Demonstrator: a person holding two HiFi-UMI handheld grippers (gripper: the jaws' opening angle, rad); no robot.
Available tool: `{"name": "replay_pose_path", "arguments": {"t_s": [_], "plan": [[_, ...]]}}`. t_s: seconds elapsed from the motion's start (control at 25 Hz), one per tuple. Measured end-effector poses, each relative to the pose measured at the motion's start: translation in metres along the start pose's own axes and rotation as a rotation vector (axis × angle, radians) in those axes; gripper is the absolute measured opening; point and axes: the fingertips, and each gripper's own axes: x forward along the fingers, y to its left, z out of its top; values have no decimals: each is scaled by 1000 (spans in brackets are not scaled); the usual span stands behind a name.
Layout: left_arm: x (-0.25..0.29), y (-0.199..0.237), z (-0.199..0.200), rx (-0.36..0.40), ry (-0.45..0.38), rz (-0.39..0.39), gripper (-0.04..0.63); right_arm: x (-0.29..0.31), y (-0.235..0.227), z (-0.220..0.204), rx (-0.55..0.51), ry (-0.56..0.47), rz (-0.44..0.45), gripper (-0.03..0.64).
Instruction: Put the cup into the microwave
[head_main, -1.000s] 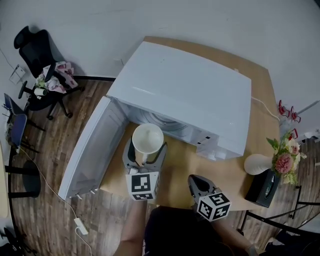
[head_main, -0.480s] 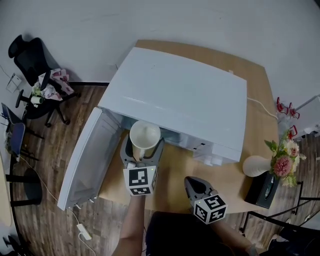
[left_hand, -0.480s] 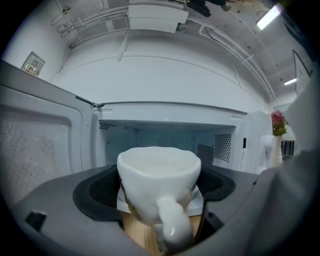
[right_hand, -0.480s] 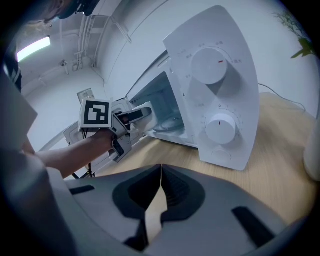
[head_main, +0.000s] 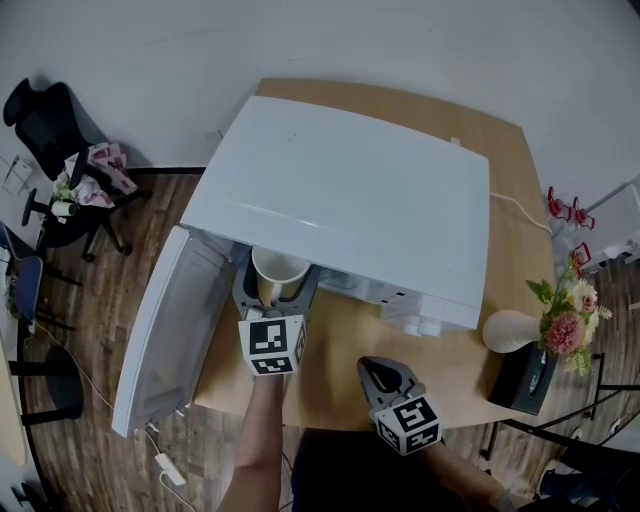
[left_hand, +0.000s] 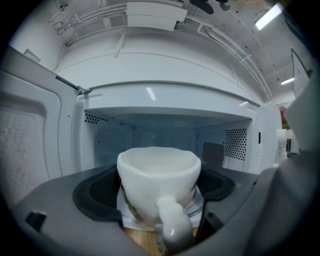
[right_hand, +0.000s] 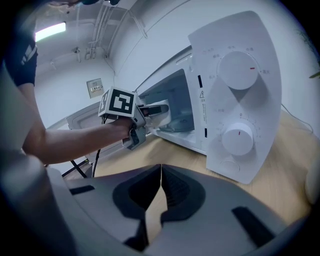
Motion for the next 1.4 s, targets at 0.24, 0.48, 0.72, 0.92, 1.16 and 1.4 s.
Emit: {"name": "replay_pose_path", "arguments": {"t_s": [0.24, 0.48, 0.72, 0.92, 1.16, 1.4], "plan": [[18, -2, 1, -10, -3, -18, 454, 4, 0, -2, 0, 10, 1, -6], [34, -9, 0, -4, 3, -34, 454, 6, -5, -3, 6, 18, -5, -6], [44, -11, -7, 4, 17, -35, 454, 8, -11, -7, 24, 29, -12, -6], [53, -11, -13, 8, 32, -33, 454, 11, -16, -9, 52, 34, -9, -6], [62, -11, -12, 5, 22, -31, 454, 14, -22, -8, 77, 33, -12, -6], [67, -10, -11, 7, 7, -28, 454, 15, -24, -9, 82, 37, -21, -6]]}}
